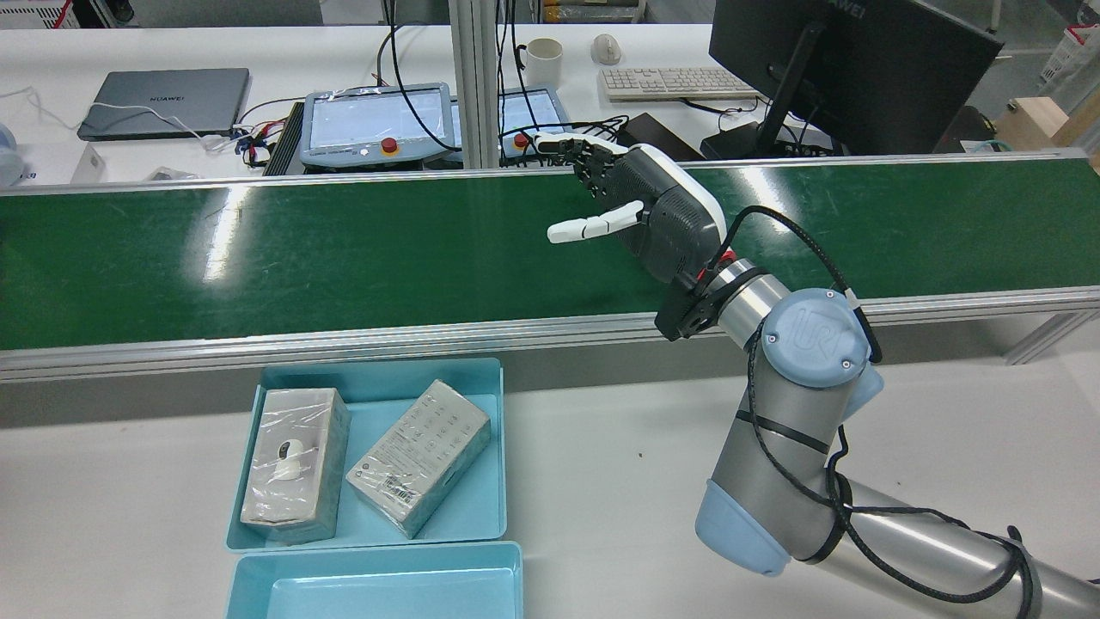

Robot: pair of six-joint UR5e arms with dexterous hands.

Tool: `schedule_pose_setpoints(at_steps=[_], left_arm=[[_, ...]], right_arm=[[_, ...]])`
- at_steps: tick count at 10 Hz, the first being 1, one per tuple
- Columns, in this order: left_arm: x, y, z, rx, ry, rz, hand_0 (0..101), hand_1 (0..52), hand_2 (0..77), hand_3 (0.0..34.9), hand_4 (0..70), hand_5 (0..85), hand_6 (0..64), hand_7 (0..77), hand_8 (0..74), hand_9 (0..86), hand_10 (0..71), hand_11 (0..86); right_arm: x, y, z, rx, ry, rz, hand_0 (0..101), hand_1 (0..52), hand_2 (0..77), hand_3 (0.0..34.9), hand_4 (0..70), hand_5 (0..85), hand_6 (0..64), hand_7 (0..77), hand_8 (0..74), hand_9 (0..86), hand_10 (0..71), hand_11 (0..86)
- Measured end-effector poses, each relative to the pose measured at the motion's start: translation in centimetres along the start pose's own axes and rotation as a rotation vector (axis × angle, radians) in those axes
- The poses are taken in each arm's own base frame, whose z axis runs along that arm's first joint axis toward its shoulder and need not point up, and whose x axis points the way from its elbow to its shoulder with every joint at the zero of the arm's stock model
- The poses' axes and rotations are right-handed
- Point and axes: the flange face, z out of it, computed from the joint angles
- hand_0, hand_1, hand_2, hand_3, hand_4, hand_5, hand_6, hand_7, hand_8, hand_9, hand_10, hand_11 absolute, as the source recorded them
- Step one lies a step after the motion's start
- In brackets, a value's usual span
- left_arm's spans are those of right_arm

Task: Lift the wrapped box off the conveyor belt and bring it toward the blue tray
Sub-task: 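Shift the right hand back along the belt to a waiting position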

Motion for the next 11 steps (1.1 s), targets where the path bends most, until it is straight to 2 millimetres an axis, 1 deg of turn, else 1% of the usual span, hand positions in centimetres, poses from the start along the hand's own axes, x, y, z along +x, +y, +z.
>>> schedule_pose_setpoints(at_steps=[1, 3, 4, 5, 6, 7, 8, 9, 10, 11], left_arm=[[0.0, 0.0, 0.0, 0.0, 0.0, 0.0, 0, 0.0, 0.5, 0.0, 0.0, 1.1, 0.5, 0.5, 0.5, 0.5, 0.5, 0.5], [0.0, 0.0, 0.0, 0.0, 0.0, 0.0, 0, 0.0, 0.5, 0.0, 0.0, 1.1, 0.5, 0.5, 0.5, 0.5, 0.0, 0.5], [0.0, 0.0, 0.0, 0.0, 0.0, 0.0, 0, 0.0, 1.1, 0.0, 0.0, 1.1, 0.5, 0.5, 0.5, 0.0, 0.0, 0.5], [0.0, 0.0, 0.0, 0.0, 0.0, 0.0, 0, 0.0, 0.5, 0.0, 0.0, 1.1, 0.5, 0.5, 0.5, 0.5, 0.5, 0.5], [0.0, 0.0, 0.0, 0.0, 0.0, 0.0, 0, 0.0, 0.5, 0.0, 0.0, 1.1, 0.5, 0.5, 0.5, 0.5, 0.5, 0.5], [0.0, 0.0, 0.0, 0.0, 0.0, 0.0, 0, 0.0, 1.1, 0.0, 0.0, 1.1, 0.5, 0.5, 0.5, 0.5, 0.5, 0.5], [0.0, 0.0, 0.0, 0.0, 0.0, 0.0, 0, 0.0, 1.1, 0.0, 0.0, 1.1, 0.5, 0.5, 0.5, 0.5, 0.5, 0.5], [0.0, 0.0, 0.0, 0.0, 0.0, 0.0, 0, 0.0, 0.5, 0.0, 0.0, 1.1, 0.5, 0.5, 0.5, 0.0, 0.5, 0.5], [0.0, 0.0, 0.0, 0.0, 0.0, 0.0, 0, 0.0, 0.5, 0.0, 0.0, 1.1, 0.5, 0.5, 0.5, 0.0, 0.5, 0.5], [0.0, 0.0, 0.0, 0.0, 0.0, 0.0, 0, 0.0, 0.5, 0.0, 0.0, 1.1, 0.5, 0.5, 0.5, 0.0, 0.5, 0.5]], right_arm=[[-1.6, -1.5, -0.1, 0.024, -0.017, -0.015, 50, 16.9, 12.5, 0.0, 17.5, 25.6, 7.1, 8.2, 3.3, 7.1, 0.0, 1.1], [-3.7, -4.9, 0.0, 0.082, -0.025, -0.015, 50, 16.9, 12.5, 0.0, 16.4, 24.5, 7.1, 7.1, 3.3, 7.1, 0.0, 1.1], [-4.3, -6.0, 0.0, 0.102, -0.024, -0.008, 50, 16.9, 11.4, 0.0, 14.2, 22.4, 4.4, 6.0, 0.0, 5.4, 0.0, 1.1], [-5.6, -6.6, 0.1, 0.11, -0.029, -0.003, 50, 16.9, 11.4, 0.0, 14.2, 22.4, 4.4, 6.0, 0.0, 5.4, 0.0, 1.1], [-7.3, -6.7, 0.3, 0.107, -0.029, -0.001, 50, 16.9, 11.4, 0.0, 14.2, 22.4, 4.4, 4.4, 1.6, 3.8, 0.0, 1.1], [-9.0, -6.7, 0.0, 0.102, -0.018, -0.002, 50, 16.9, 9.8, 0.0, 12.0, 21.8, 1.6, 4.4, 1.1, 3.8, 0.0, 0.5], [-9.9, -6.5, -0.5, 0.094, -0.008, -0.003, 50, 16.9, 9.8, 0.0, 12.0, 21.8, 1.6, 4.4, 1.1, 3.8, 0.0, 0.5], [-10.0, -6.0, -1.0, 0.084, 0.004, -0.004, 50, 16.9, 9.8, 0.0, 12.0, 21.8, 1.6, 4.4, 1.1, 3.8, 0.0, 0.5], [-9.6, -5.6, -1.2, 0.075, 0.016, -0.002, 49, 15.3, 10.4, 0.0, 12.0, 22.9, 3.8, 4.4, 1.1, 3.8, 0.0, 0.5], [-9.4, -5.4, -1.4, 0.071, 0.021, -0.001, 49, 15.3, 10.4, 0.0, 12.0, 22.9, 3.8, 4.4, 1.1, 3.8, 0.0, 0.5]])
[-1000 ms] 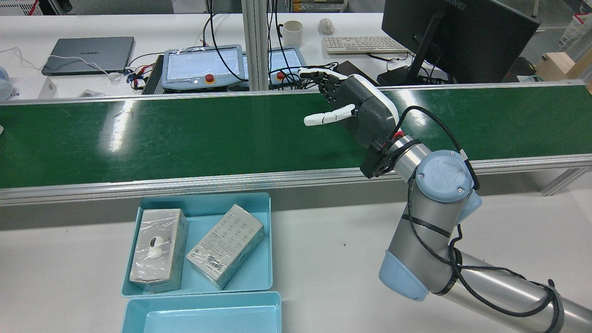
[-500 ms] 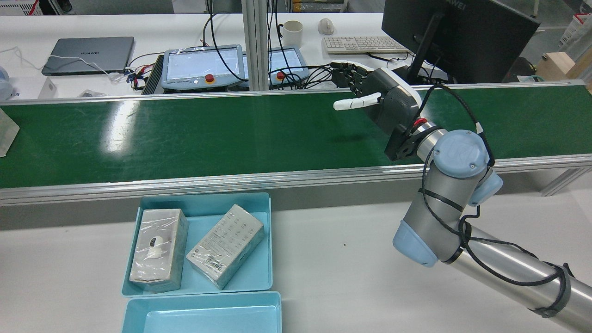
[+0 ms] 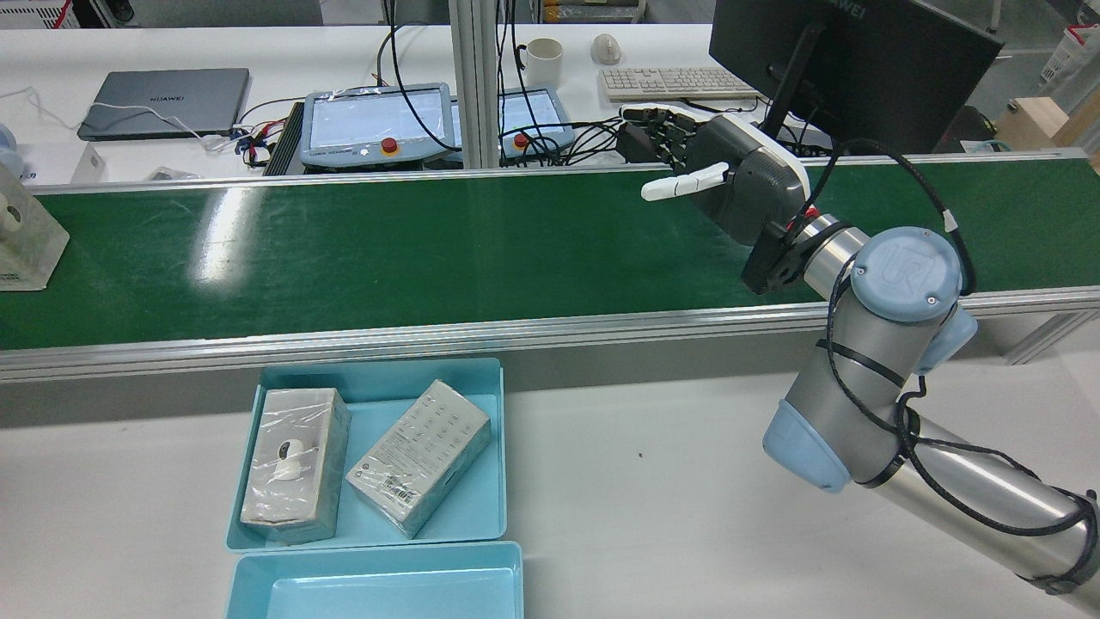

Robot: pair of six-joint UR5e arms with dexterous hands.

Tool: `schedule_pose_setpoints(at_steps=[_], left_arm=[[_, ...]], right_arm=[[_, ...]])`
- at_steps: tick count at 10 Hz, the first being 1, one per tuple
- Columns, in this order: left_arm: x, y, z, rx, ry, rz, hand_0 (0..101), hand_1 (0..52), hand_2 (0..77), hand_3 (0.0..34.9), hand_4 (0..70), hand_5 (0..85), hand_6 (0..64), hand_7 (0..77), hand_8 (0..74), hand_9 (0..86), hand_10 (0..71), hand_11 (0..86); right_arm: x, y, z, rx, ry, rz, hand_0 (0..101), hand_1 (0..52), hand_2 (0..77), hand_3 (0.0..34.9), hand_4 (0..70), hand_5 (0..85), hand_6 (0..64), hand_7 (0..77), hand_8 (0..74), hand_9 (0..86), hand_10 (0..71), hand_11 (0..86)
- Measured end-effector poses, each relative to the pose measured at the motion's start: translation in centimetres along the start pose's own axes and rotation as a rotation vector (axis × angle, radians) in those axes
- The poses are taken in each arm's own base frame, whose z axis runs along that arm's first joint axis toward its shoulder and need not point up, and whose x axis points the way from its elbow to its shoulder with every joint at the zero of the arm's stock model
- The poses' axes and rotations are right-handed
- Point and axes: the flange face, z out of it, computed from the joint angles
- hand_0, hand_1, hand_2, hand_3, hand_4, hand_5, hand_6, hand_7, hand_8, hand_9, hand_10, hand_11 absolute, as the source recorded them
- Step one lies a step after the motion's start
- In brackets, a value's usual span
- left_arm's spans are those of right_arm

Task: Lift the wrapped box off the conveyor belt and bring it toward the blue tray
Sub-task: 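Shift the right hand back along the belt to a waiting position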

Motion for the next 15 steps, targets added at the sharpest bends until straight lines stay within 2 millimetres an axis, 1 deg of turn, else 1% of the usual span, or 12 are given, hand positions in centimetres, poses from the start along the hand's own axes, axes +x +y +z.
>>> schedule_pose_setpoints(at_steps=[1, 2, 3, 5, 6, 7, 8, 9, 12, 13, 14, 15], left_arm=[[0.0, 0.0, 0.0, 0.0, 0.0, 0.0, 0, 0.0, 0.5, 0.0, 0.0, 1.1, 0.5, 0.5, 0.5, 0.0, 0.5, 0.5], [0.0, 0.0, 0.0, 0.0, 0.0, 0.0, 0, 0.0, 0.5, 0.0, 0.0, 1.1, 0.5, 0.5, 0.5, 0.5, 0.5, 0.5], [0.0, 0.0, 0.0, 0.0, 0.0, 0.0, 0, 0.0, 1.1, 0.0, 0.0, 1.1, 0.5, 0.5, 0.5, 0.5, 0.5, 0.5], [0.0, 0.0, 0.0, 0.0, 0.0, 0.0, 0, 0.0, 1.1, 0.0, 0.0, 1.1, 0.5, 0.5, 0.5, 0.0, 0.5, 0.5], [0.0, 0.0, 0.0, 0.0, 0.0, 0.0, 0, 0.0, 1.1, 0.0, 0.0, 1.1, 0.5, 0.5, 0.5, 0.0, 0.5, 0.5], [0.0, 0.0, 0.0, 0.0, 0.0, 0.0, 0, 0.0, 1.1, 0.0, 0.0, 1.1, 0.5, 0.5, 0.5, 0.0, 0.5, 0.5], [0.0, 0.0, 0.0, 0.0, 0.0, 0.0, 0, 0.0, 1.1, 0.0, 0.0, 1.1, 0.5, 0.5, 0.5, 0.0, 0.5, 0.5], [0.0, 0.0, 0.0, 0.0, 0.0, 0.0, 0, 0.0, 1.1, 0.0, 0.0, 1.1, 0.5, 0.5, 0.5, 0.0, 0.5, 0.5], [0.0, 0.0, 0.0, 0.0, 0.0, 0.0, 0, 0.0, 0.5, 0.0, 0.0, 1.1, 0.5, 0.5, 0.5, 0.0, 0.0, 0.5], [0.0, 0.0, 0.0, 0.0, 0.0, 0.0, 0, 0.0, 0.5, 0.0, 0.0, 1.1, 0.5, 0.5, 0.5, 0.5, 0.5, 0.5], [0.0, 0.0, 0.0, 0.0, 0.0, 0.0, 0, 0.0, 1.1, 0.0, 0.0, 1.1, 0.5, 0.5, 0.5, 0.5, 0.5, 0.5], [0.0, 0.0, 0.0, 0.0, 0.0, 0.0, 0, 0.0, 1.1, 0.0, 0.0, 1.1, 0.5, 0.5, 0.5, 0.5, 0.5, 0.5]], right_arm=[[0.1, -0.2, -0.1, 0.004, 0.003, -0.002, 49, 15.3, 10.4, 0.0, 13.6, 22.9, 4.4, 6.5, 1.1, 4.9, 0.0, 0.5], [0.5, -0.6, 0.0, 0.012, 0.007, -0.008, 49, 14.7, 10.4, 0.0, 14.2, 22.9, 4.4, 6.5, 2.7, 4.9, 0.0, 0.5], [1.3, -0.9, 0.6, 0.02, 0.003, -0.016, 49, 14.7, 10.4, 0.0, 15.8, 24.0, 6.0, 6.5, 2.7, 4.9, 0.0, 0.5], [2.3, -1.1, 2.1, 0.031, -0.012, -0.022, 49, 14.7, 10.4, 0.0, 15.3, 24.0, 6.0, 6.5, 2.2, 4.9, 0.0, 0.5], [2.5, -1.1, 2.4, 0.033, -0.016, -0.021, 49, 14.7, 10.4, 0.0, 15.3, 24.0, 6.0, 6.5, 2.2, 4.9, 0.0, 0.5], [2.5, -1.0, 2.5, 0.033, -0.02, -0.019, 49, 14.7, 10.4, 0.0, 12.5, 21.8, 3.3, 6.5, 2.2, 4.9, 0.0, 0.5], [2.5, -0.9, 2.6, 0.031, -0.021, -0.017, 49, 14.7, 10.4, 0.0, 13.6, 21.8, 5.5, 6.5, 2.7, 4.9, 0.0, 0.5], [2.5, -0.8, 2.7, 0.029, -0.021, -0.017, 49, 15.3, 10.4, 0.0, 14.2, 21.8, 5.5, 6.5, 2.7, 4.9, 0.0, 0.5], [3.1, -0.2, 3.2, 0.022, -0.017, -0.022, 49, 14.7, 12.0, 0.0, 14.2, 22.4, 5.5, 6.5, 2.7, 4.9, 0.0, 0.5], [3.5, 0.1, 3.3, 0.017, -0.013, -0.019, 49, 14.7, 9.3, 0.0, 14.2, 22.4, 5.5, 6.5, 2.2, 4.9, 0.0, 1.1], [4.1, 0.4, 3.5, 0.008, -0.007, -0.012, 48, 12.5, 4.9, 0.0, 10.9, 20.7, 4.9, 6.5, 2.7, 5.4, 0.0, 1.1], [4.5, 0.6, 3.6, -0.001, -0.002, -0.007, 48, 12.5, 4.9, 0.0, 10.9, 20.7, 4.9, 6.5, 2.7, 5.4, 0.0, 1.1]])
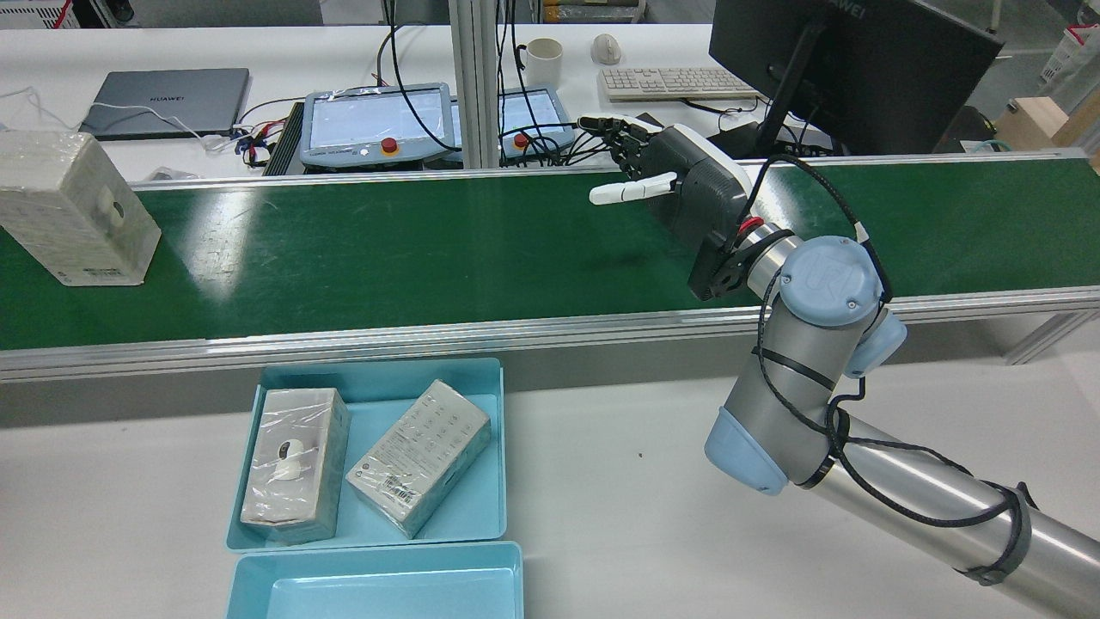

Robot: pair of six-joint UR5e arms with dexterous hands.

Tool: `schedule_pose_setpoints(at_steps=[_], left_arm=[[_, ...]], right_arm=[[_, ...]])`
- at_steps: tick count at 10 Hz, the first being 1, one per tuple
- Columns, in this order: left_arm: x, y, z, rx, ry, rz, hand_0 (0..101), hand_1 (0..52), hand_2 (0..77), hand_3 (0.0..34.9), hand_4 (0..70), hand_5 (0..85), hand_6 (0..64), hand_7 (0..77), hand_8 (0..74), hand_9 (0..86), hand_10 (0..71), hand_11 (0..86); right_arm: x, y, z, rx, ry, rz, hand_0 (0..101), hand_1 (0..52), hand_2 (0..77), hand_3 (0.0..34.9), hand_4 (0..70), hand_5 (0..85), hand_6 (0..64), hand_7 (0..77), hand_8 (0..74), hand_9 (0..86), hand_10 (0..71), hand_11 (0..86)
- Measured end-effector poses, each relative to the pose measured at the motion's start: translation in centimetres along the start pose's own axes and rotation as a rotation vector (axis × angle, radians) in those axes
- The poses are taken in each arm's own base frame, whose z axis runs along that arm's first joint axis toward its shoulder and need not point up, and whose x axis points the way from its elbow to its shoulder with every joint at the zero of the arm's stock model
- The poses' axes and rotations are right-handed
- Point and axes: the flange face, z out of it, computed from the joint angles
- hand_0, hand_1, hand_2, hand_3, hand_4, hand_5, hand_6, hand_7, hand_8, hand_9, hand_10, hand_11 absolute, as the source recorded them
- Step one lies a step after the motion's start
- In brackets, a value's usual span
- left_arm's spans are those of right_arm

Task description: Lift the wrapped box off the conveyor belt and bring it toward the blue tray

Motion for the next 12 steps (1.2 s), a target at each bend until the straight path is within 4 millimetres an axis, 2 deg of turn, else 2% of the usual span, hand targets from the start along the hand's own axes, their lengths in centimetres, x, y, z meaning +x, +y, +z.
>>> schedule_pose_setpoints(at_steps=[1, 4, 5, 6, 7, 10, 11, 12], left_arm=[[0.0, 0.0, 0.0, 0.0, 0.0, 0.0, 0, 0.0, 1.1, 0.0, 0.0, 1.1, 0.5, 0.5, 0.5, 0.5, 0.5, 0.5], [0.0, 0.0, 0.0, 0.0, 0.0, 0.0, 0, 0.0, 0.5, 0.0, 0.0, 1.1, 0.5, 0.5, 0.5, 0.5, 0.5, 0.5], [0.0, 0.0, 0.0, 0.0, 0.0, 0.0, 0, 0.0, 0.5, 0.0, 0.0, 1.1, 0.5, 0.5, 0.5, 0.5, 0.5, 0.5], [0.0, 0.0, 0.0, 0.0, 0.0, 0.0, 0, 0.0, 0.5, 0.0, 0.0, 1.1, 0.5, 0.5, 0.5, 0.0, 0.5, 0.5], [0.0, 0.0, 0.0, 0.0, 0.0, 0.0, 0, 0.0, 0.5, 0.0, 0.0, 1.1, 0.5, 0.5, 0.5, 0.0, 0.5, 0.5], [0.0, 0.0, 0.0, 0.0, 0.0, 0.0, 0, 0.0, 1.1, 0.0, 0.0, 1.1, 0.5, 0.5, 0.5, 0.5, 0.5, 0.5], [0.0, 0.0, 0.0, 0.0, 0.0, 0.0, 0, 0.0, 1.1, 0.0, 0.0, 1.1, 0.5, 0.5, 0.5, 0.0, 0.5, 0.5], [0.0, 0.0, 0.0, 0.0, 0.0, 0.0, 0, 0.0, 0.5, 0.0, 0.0, 1.1, 0.5, 0.5, 0.5, 0.0, 0.5, 0.5]], right_arm=[[0.23, 0.17, 0.1, -0.007, 0.003, 0.003, 48, 16.9, 9.3, 0.0, 12.0, 20.2, 4.9, 6.5, 2.7, 5.4, 0.0, 0.5], [0.45, 0.29, 0.16, -0.012, 0.006, 0.004, 48, 15.3, 6.5, 0.0, 12.0, 20.2, 4.9, 4.4, 2.2, 5.4, 0.0, 0.5], [0.47, 0.3, 0.17, -0.013, 0.006, 0.003, 48, 15.3, 9.3, 0.0, 12.0, 20.2, 4.9, 4.4, 2.2, 5.4, 0.0, 1.1], [0.49, 0.31, 0.17, -0.013, 0.006, 0.003, 49, 18.5, 12.5, 0.0, 12.0, 20.2, 3.8, 4.4, 2.2, 5.4, 0.0, 0.5], [0.56, 0.33, 0.16, -0.014, 0.007, 0.003, 49, 13.6, 9.8, 0.0, 10.9, 20.2, 3.8, 3.8, 2.2, 5.4, 0.0, 0.5], [0.66, 0.34, 0.13, -0.014, 0.009, 0.004, 49, 16.4, 9.3, 0.0, 10.9, 20.2, 3.8, 3.8, 2.2, 5.4, 0.0, 0.5], [0.67, 0.32, 0.11, -0.014, 0.009, 0.005, 48, 11.5, 8.2, 0.0, 9.8, 19.1, 1.6, 3.8, 2.2, 3.8, 0.0, 0.5], [0.67, 0.28, 0.08, -0.013, 0.009, 0.006, 48, 14.7, 7.1, 0.0, 9.8, 19.1, 2.7, 3.3, 0.5, 3.8, 0.0, 0.5]])
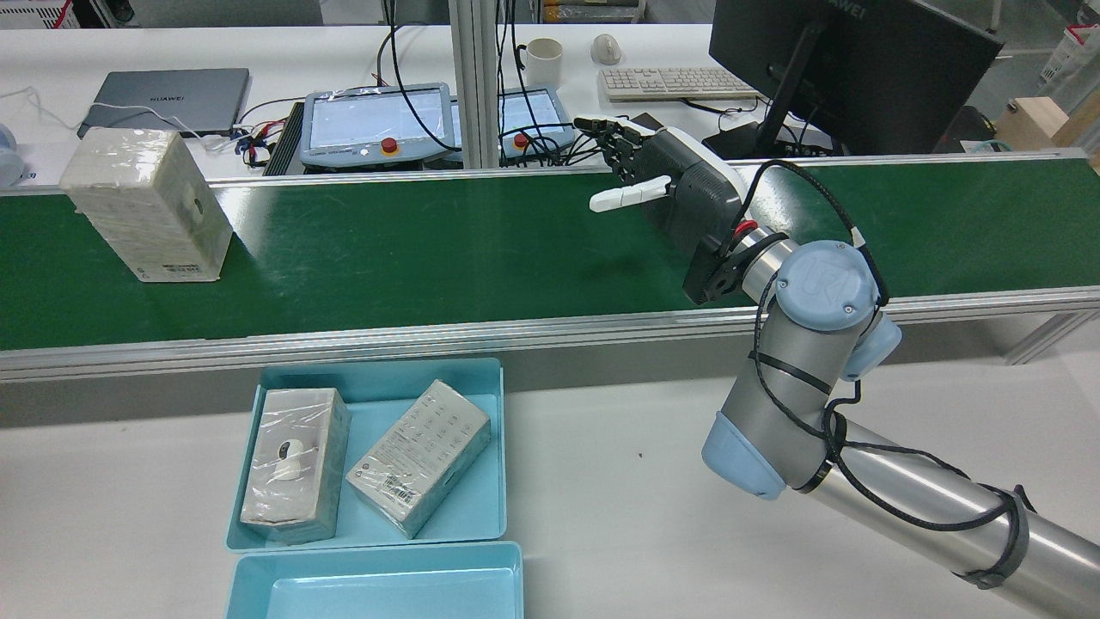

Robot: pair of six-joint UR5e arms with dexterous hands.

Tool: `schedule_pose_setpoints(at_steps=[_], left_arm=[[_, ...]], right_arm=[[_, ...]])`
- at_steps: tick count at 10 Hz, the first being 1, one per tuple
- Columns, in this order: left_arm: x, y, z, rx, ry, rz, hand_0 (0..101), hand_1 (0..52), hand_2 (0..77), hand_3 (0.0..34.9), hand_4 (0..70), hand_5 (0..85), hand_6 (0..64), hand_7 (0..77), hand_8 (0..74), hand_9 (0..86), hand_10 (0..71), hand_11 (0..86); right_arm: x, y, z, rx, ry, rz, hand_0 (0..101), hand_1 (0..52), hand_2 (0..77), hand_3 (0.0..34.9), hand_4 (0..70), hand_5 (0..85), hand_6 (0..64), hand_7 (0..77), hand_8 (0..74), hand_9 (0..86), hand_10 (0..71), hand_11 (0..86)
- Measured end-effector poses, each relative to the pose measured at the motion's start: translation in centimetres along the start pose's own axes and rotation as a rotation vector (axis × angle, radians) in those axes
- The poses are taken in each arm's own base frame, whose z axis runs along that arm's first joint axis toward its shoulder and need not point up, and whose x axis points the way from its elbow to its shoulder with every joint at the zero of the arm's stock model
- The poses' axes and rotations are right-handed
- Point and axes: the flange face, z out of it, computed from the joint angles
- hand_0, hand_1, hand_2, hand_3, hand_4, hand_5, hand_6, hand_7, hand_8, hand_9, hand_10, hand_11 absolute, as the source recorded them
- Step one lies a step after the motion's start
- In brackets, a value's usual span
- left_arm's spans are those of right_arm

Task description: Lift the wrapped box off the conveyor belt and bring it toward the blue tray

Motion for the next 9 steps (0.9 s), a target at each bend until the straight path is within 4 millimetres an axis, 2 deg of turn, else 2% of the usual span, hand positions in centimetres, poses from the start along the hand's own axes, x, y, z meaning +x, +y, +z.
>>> schedule_pose_setpoints(at_steps=[1, 3, 4, 6, 8, 9], left_arm=[[0.0, 0.0, 0.0, 0.0, 0.0, 0.0, 0, 0.0, 1.1, 0.0, 0.0, 1.1, 0.5, 0.5, 0.5, 0.5, 0.5, 0.5], [0.0, 0.0, 0.0, 0.0, 0.0, 0.0, 0, 0.0, 1.1, 0.0, 0.0, 1.1, 0.5, 0.5, 0.5, 0.5, 0.0, 0.5], [0.0, 0.0, 0.0, 0.0, 0.0, 0.0, 0, 0.0, 1.1, 0.0, 0.0, 1.1, 0.5, 0.5, 0.5, 0.5, 0.0, 0.5], [0.0, 0.0, 0.0, 0.0, 0.0, 0.0, 0, 0.0, 1.1, 0.0, 0.0, 1.1, 0.5, 0.5, 0.5, 0.0, 0.5, 0.5], [0.0, 0.0, 0.0, 0.0, 0.0, 0.0, 0, 0.0, 1.1, 0.0, 0.0, 1.1, 0.5, 0.5, 0.5, 0.0, 0.0, 0.5], [0.0, 0.0, 0.0, 0.0, 0.0, 0.0, 0, 0.0, 0.5, 0.0, 0.0, 1.1, 0.5, 0.5, 0.5, 0.5, 0.5, 0.5]], right_arm=[[0.0, 0.0, 0.0, -0.003, -0.001, 0.002, 48, 17.5, 9.8, 0.0, 8.2, 19.1, 2.2, 3.3, 1.6, 4.4, 0.0, 0.5], [0.3, 0.2, 0.1, -0.018, 0.002, 0.006, 49, 17.5, 12.5, 0.0, 8.2, 19.1, 2.2, 3.3, 1.6, 4.9, 0.0, 0.5], [0.6, 0.2, 0.2, -0.023, 0.006, 0.007, 49, 15.8, 11.4, 0.0, 9.8, 19.1, 3.8, 3.3, 1.6, 4.9, 0.0, 0.5], [1.0, 0.1, 0.1, -0.025, 0.011, 0.004, 49, 15.8, 9.3, 0.0, 9.8, 19.1, 3.3, 3.3, 1.6, 4.9, 0.0, 1.1], [1.1, 0.0, 0.0, -0.024, 0.012, 0.003, 49, 15.8, 10.4, 0.0, 9.3, 19.1, 3.8, 3.3, 1.6, 4.9, 0.0, 0.5], [1.1, 0.0, 0.0, -0.023, 0.012, 0.003, 48, 14.2, 10.9, 0.0, 10.4, 19.1, 3.8, 3.3, 1.6, 4.9, 0.0, 0.5]])
